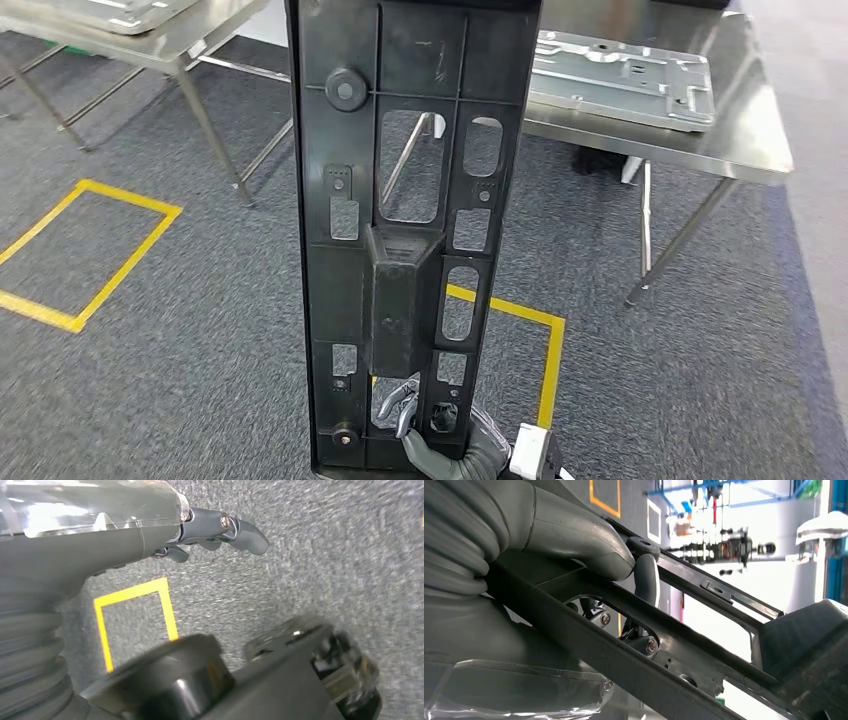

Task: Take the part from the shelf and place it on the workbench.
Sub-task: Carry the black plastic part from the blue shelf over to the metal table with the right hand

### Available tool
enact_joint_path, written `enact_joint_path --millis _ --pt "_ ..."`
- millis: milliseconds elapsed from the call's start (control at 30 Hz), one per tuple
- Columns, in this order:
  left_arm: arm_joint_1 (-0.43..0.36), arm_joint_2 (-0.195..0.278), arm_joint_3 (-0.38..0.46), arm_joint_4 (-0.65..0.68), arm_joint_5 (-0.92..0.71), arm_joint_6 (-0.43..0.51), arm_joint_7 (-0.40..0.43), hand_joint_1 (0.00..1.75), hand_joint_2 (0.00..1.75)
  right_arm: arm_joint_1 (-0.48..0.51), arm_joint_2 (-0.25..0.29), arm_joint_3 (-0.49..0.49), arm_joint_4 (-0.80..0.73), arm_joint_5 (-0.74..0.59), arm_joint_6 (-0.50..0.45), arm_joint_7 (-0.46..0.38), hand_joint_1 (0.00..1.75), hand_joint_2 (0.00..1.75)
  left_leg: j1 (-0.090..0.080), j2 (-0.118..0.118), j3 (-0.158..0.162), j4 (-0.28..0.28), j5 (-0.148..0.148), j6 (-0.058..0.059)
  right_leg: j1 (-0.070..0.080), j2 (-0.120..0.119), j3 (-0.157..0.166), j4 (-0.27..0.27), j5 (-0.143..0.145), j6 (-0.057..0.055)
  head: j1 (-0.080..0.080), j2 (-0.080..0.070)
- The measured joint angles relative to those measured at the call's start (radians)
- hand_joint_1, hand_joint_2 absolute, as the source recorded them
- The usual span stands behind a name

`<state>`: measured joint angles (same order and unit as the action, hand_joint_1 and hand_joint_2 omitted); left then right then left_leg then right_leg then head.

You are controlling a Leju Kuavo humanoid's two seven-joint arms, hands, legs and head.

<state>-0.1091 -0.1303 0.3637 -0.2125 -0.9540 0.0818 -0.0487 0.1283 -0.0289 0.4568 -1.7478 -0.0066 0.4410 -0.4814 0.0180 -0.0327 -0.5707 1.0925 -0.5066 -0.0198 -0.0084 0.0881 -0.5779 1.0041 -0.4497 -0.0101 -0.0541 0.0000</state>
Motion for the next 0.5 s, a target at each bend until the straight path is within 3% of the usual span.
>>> enact_joint_path --millis 67,133,167,233,300,367,400,433,500 --pt "0.005 0.004 0.008 0.0 0.001 0.002 0.002 0.0 1.75 -0.006 0.006 0.0 0.007 -0.005 0.006 -0.001 1.75 1.75 0.001 -0.036 0.029 -0.075 0.02 0.008 -0.001 0.023 -0.008 0.005 0.001 0.011 0.0 0.0" --pt "0.005 0.006 0.011 0.0 -0.003 0.005 0.006 0.0 1.75 -0.009 0.01 -0.001 0.015 -0.011 0.007 -0.003 1.75 1.75 0.0 -0.032 0.03 -0.083 0.018 0.018 -0.004 0.042 -0.018 0.004 0.006 0.025 0.0 0.0" --pt "0.004 0.006 0.011 0.0 -0.006 0.005 0.009 0.0 1.75 -0.009 0.01 -0.001 0.019 -0.014 0.005 -0.004 1.75 1.75 0.001 -0.023 0.031 -0.087 0.021 0.024 -0.004 0.037 -0.02 0.006 0.006 0.032 0.0 0.0" --pt "0.005 0.007 0.012 0.0 -0.013 0.004 0.011 0.0 1.75 -0.012 0.011 -0.002 0.027 -0.017 0.001 -0.005 1.75 1.75 0.003 0.001 0.034 -0.095 0.026 0.038 -0.002 -0.012 -0.042 0.052 -0.023 0.042 0.0 0.0" --pt "0.01 0.008 0.012 0.0 -0.018 0.002 0.012 0.0 1.75 -0.015 0.012 -0.002 0.034 -0.018 -0.001 -0.006 1.75 1.75 0.0 0.029 0.035 -0.096 0.026 0.045 -0.002 -0.068 -0.105 0.177 -0.085 0.049 0.0 0.0" --pt "0.012 0.011 0.012 0.0 -0.022 0.0 0.011 0.0 1.75 -0.016 0.013 -0.003 0.04 -0.018 -0.005 -0.007 1.75 1.75 -0.003 0.058 0.036 -0.096 0.023 0.047 -0.006 -0.082 -0.162 0.288 -0.119 0.054 0.0 0.0" --pt "0.011 0.012 0.012 0.0 -0.025 -0.001 0.01 0.0 1.75 -0.015 0.013 -0.003 0.042 -0.018 -0.007 -0.007 1.75 1.75 -0.004 0.072 0.037 -0.096 0.021 0.046 -0.007 -0.084 -0.164 0.292 -0.109 0.055 0.0 0.0" --pt "0.01 0.013 0.012 0.0 -0.03 -0.003 0.009 0.0 1.75 -0.015 0.013 -0.004 0.043 -0.018 -0.008 -0.007 1.75 1.75 -0.004 0.084 0.04 -0.096 0.019 0.045 -0.006 -0.089 -0.143 0.253 -0.082 0.054 0.0 0.0" --pt "0.007 0.014 0.011 0.0 -0.04 -0.006 0.006 0.0 1.75 -0.016 0.013 -0.005 0.044 -0.018 -0.01 -0.008 1.75 1.75 -0.007 0.101 0.047 -0.096 0.014 0.039 -0.002 -0.109 -0.062 0.107 -0.021 0.044 0.0 0.0"
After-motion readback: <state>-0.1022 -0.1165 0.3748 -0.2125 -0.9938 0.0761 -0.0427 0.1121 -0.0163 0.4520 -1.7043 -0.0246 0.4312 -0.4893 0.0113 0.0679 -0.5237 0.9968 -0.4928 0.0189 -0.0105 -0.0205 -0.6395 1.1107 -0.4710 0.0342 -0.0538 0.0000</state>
